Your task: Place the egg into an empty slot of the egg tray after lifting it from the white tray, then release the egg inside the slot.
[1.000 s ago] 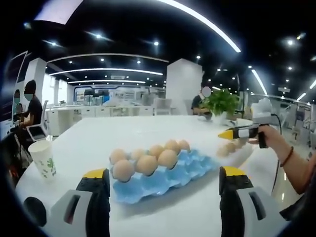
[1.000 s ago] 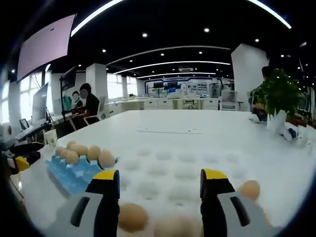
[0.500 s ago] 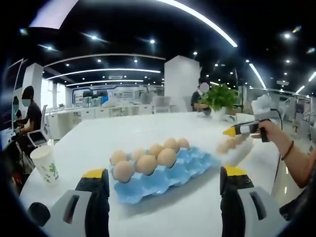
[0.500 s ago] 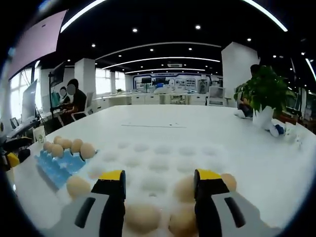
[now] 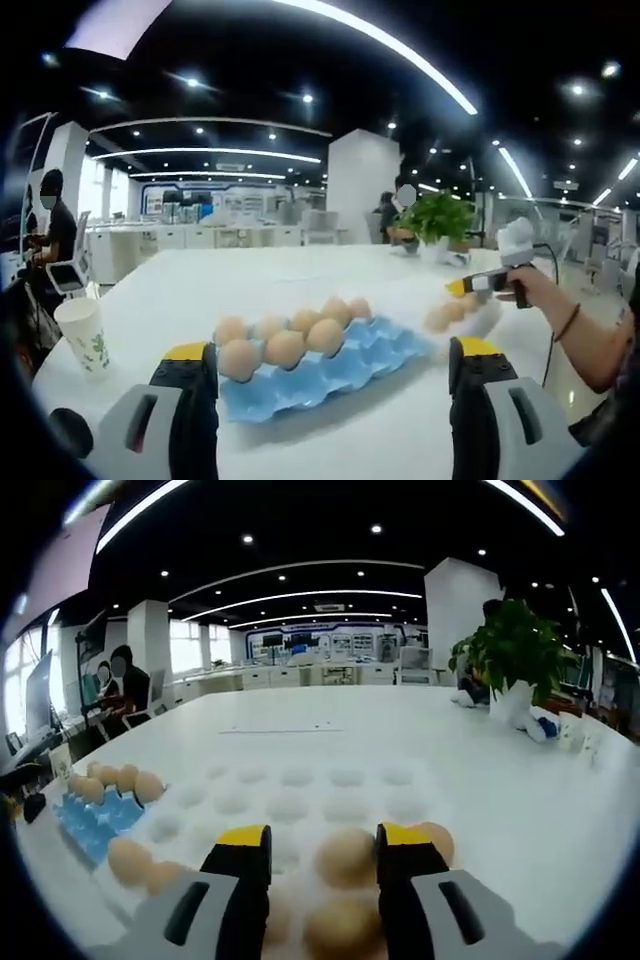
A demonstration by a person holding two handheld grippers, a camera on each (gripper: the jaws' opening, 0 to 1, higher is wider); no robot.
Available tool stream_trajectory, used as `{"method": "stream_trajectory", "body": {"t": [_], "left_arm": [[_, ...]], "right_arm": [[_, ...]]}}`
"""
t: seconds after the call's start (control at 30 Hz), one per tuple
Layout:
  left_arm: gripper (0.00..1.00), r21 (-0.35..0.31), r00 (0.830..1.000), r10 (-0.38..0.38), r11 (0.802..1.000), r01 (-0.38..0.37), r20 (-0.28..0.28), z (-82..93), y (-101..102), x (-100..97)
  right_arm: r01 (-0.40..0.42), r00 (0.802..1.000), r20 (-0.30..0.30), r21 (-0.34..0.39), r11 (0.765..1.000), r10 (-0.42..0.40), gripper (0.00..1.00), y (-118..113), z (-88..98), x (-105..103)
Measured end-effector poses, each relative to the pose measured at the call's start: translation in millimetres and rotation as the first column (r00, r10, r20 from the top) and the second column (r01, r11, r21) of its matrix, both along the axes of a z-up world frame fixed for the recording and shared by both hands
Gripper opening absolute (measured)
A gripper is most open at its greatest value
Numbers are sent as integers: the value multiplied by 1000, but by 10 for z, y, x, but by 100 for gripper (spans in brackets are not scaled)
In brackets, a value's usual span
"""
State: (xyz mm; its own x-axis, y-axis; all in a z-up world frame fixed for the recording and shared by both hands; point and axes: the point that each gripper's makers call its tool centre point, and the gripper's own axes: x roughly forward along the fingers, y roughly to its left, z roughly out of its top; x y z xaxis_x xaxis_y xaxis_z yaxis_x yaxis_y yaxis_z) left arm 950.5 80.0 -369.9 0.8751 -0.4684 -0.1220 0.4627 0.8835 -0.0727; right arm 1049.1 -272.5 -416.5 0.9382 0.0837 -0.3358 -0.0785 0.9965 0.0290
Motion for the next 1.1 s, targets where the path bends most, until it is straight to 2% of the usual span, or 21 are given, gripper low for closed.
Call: {"method": "stream_trajectory", "body": {"t": [0.13,0.17,0.2,0.23,0.3,0.5,0.6,0.73,0.83,0.93,1.1], "left_arm": [[100,9,1000,5,1000,-5,-13,-26,13,2],[100,6,1000,6,1000,-6,-18,-33,15,5],[100,6,1000,3,1000,-3,-21,-39,11,4],[100,9,1000,-4,1000,4,-26,-49,0,-1],[100,16,1000,-10,1000,11,-28,-57,-15,-7],[100,-2,1000,-11,1000,11,-24,-38,-25,-7],[100,10,1000,2,1000,-2,-15,-35,-8,-2],[100,-22,1000,-5,1000,5,-8,-3,-5,-11],[100,4,1000,4,1000,-4,-13,-24,13,-3],[100,1,1000,13,1000,-13,-22,-43,38,7],[100,-16,1000,17,1000,-17,-23,-51,38,24]], "right_arm": [[18,999,-35,-19,1000,-19,42,-33,-89,12],[52,997,-50,16,998,-52,41,-61,-124,8],[62,997,-48,32,998,-61,39,-80,-126,21],[51,998,-38,-9,999,-51,37,-102,-108,22],[67,997,-47,-34,997,-68,31,-131,-128,12],[100,994,-51,-20,995,-101,29,-146,-125,15],[106,993,-49,-20,994,-107,28,-146,-126,8],[110,992,-51,-26,994,-111,28,-146,-125,3],[117,992,-39,-4,993,-117,27,-154,-108,-6],[127,992,1,52,991,-127,27,-170,-40,-20],[126,992,22,57,990,-127,27,-199,23,-38]]}}
